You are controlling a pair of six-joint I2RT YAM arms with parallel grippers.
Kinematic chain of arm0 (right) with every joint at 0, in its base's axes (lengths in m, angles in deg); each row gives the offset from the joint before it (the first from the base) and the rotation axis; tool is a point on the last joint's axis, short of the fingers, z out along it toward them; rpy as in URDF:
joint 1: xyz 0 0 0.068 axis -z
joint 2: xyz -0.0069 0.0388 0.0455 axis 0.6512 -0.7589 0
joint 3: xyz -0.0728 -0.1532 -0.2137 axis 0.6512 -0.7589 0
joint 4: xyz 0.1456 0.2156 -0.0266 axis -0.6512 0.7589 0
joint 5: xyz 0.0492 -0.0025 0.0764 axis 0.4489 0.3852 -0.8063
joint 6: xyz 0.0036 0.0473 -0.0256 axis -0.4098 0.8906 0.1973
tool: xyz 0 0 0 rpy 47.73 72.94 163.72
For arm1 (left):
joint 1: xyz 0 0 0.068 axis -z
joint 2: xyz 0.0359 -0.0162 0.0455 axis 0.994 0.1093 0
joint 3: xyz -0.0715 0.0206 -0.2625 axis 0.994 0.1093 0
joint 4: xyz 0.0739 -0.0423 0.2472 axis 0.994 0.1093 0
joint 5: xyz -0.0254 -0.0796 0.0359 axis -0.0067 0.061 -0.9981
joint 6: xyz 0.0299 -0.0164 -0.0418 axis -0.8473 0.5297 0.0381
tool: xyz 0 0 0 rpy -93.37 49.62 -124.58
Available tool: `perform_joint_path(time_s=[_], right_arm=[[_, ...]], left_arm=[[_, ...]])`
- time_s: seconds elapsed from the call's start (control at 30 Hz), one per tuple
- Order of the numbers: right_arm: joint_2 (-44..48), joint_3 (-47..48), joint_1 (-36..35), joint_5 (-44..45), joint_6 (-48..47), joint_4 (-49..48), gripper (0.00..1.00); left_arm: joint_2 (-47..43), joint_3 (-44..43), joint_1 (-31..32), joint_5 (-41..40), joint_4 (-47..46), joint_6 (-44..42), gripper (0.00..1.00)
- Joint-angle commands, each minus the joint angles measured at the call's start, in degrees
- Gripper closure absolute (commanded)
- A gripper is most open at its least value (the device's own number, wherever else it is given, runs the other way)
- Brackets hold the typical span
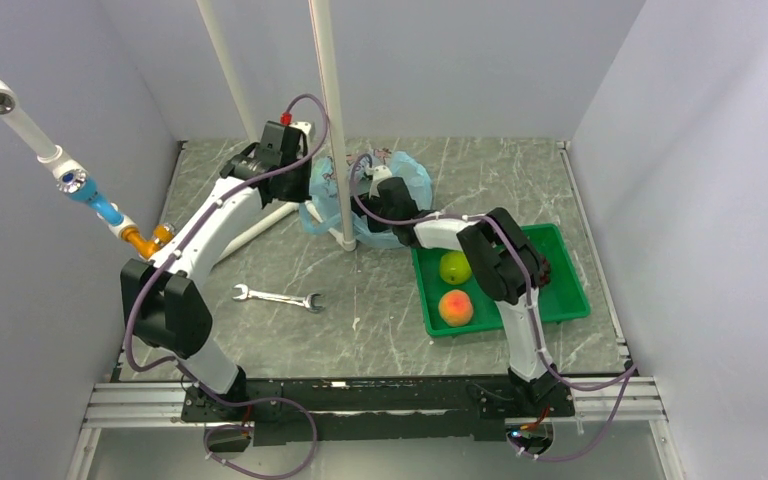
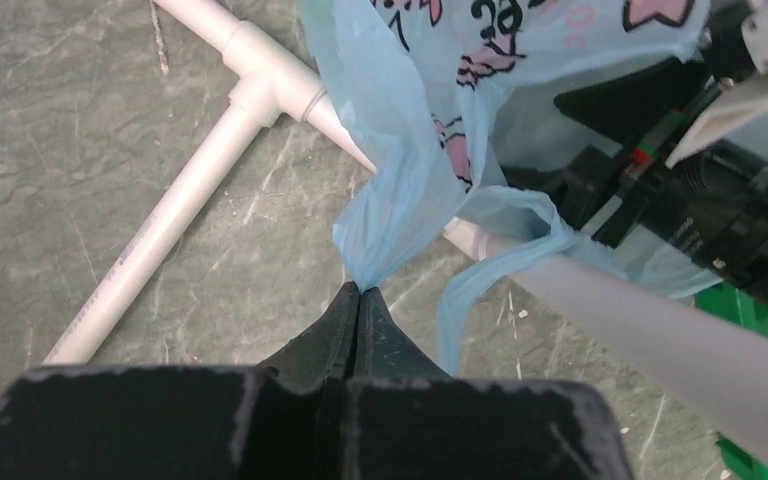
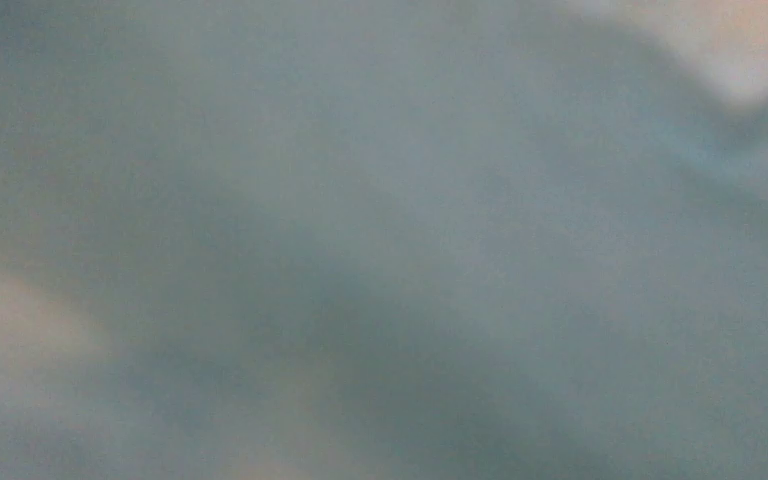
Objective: Take the fake fruits out of the plastic bag
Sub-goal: Adjust the plastic bag at the center of the board.
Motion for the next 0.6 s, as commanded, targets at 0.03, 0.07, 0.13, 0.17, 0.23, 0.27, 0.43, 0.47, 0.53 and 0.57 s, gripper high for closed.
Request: perform_joint_path(time_s=[0.03,0.07,0.13,0.17,0.23,0.27,0.43,0.47,0.53,0.57], right_arm=[[5.1,-3.4,-1.4,-5.5,-4.6,-7.6,0.12],[5.6,-3.4,-1.3,-3.9,-4.1,-7.4,0.12],[7.0,-4.4,-0.9,1.1,-0.6,-7.4,0.11],[8.6,-5.9,-0.3,1.9,2.8,-8.6,0.11],[11.5,-12.0,2.5,-0.2,10.4,-17.1,0.10],[13.0,-15.0,4.0,-1.0,15.0,-21.1,0.10],[15.3,-16.8,7.1,-6.3,23.0,-28.8,0.08],[14.7,-15.2,7.2,-8.2,23.4,-28.2,0.08],[13.6,-13.0,6.7,-10.3,23.6,-27.4,0.08],[13.3,-12.1,6.3,-10.5,23.2,-26.8,0.08]], left_arm=[[-3.2,-4.2,0.5,-2.9,-1.6,1.4,1.00],[-3.1,-5.3,0.5,-3.7,-1.3,1.3,1.00],[-2.8,-7.1,0.5,-5.5,-0.8,0.9,1.00],[-2.8,-7.8,0.5,-6.7,-0.5,0.7,1.00],[-2.7,-8.4,0.5,-7.7,-0.8,0.0,1.00],[-2.7,-8.4,0.5,-8.1,-1.1,-0.5,1.00],[-1.2,-9.4,0.5,-9.5,-1.3,-2.6,1.00],[-0.5,-10.4,0.5,-9.7,-1.0,-3.1,1.00],[1.6,-13.9,0.5,-9.1,0.5,-4.4,1.00],[3.1,-16.8,0.4,-8.7,2.1,-5.0,1.00]])
